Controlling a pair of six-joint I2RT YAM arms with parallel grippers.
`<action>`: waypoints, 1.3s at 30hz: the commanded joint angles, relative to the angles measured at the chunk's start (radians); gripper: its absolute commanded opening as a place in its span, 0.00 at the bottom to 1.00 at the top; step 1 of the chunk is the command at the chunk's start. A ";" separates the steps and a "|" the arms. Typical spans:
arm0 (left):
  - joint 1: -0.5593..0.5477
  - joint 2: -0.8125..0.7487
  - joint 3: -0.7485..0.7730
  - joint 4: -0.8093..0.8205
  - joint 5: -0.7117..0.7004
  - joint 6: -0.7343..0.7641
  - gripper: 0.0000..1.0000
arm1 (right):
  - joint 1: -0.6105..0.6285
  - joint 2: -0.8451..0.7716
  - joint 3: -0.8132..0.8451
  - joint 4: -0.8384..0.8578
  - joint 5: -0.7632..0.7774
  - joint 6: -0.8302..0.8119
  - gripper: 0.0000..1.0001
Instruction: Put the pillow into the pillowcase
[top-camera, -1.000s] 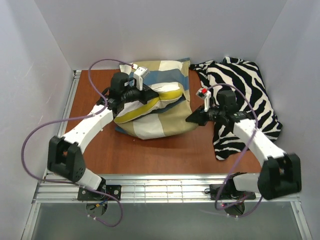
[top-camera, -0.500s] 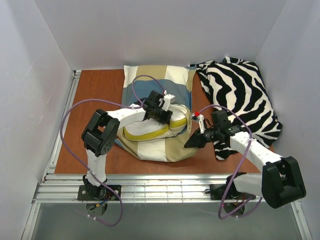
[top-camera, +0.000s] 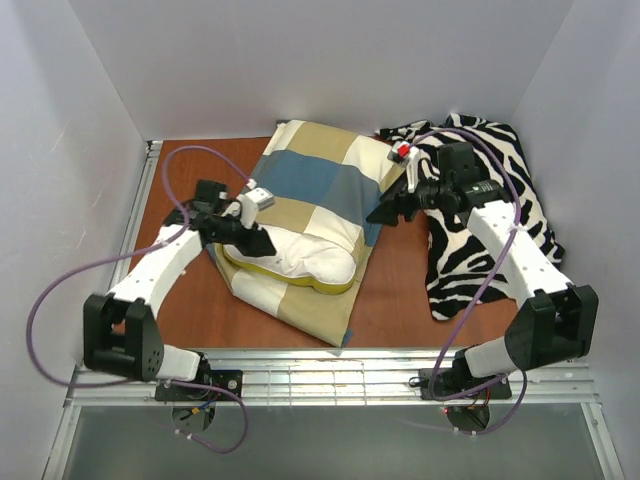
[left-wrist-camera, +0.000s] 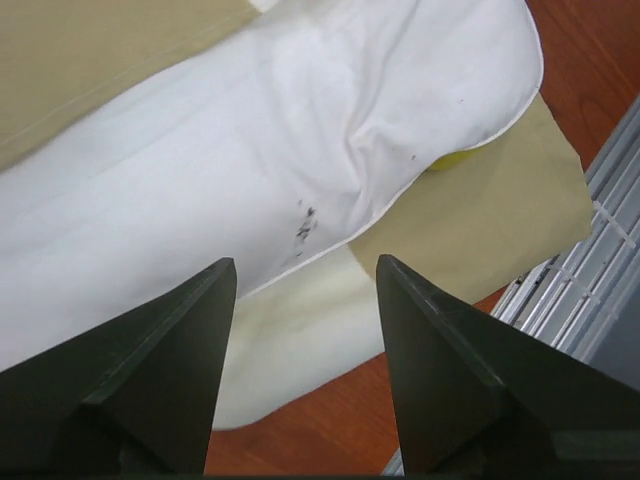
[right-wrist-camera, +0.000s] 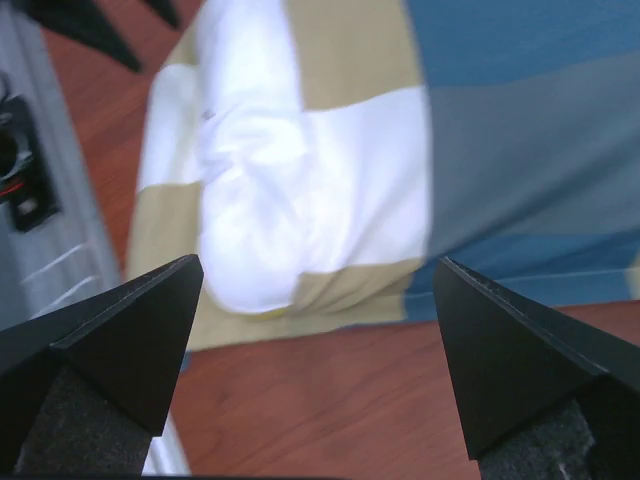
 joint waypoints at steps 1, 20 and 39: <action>0.122 -0.084 -0.031 -0.083 0.023 0.026 0.55 | -0.001 0.129 0.064 0.144 0.153 0.008 0.88; 0.250 0.476 0.190 0.066 -0.113 -0.312 0.34 | 0.365 0.331 -0.222 0.203 0.235 0.053 0.67; 0.383 0.155 0.112 0.229 -0.010 -0.562 0.63 | 0.437 0.491 0.541 -0.004 0.659 0.258 0.98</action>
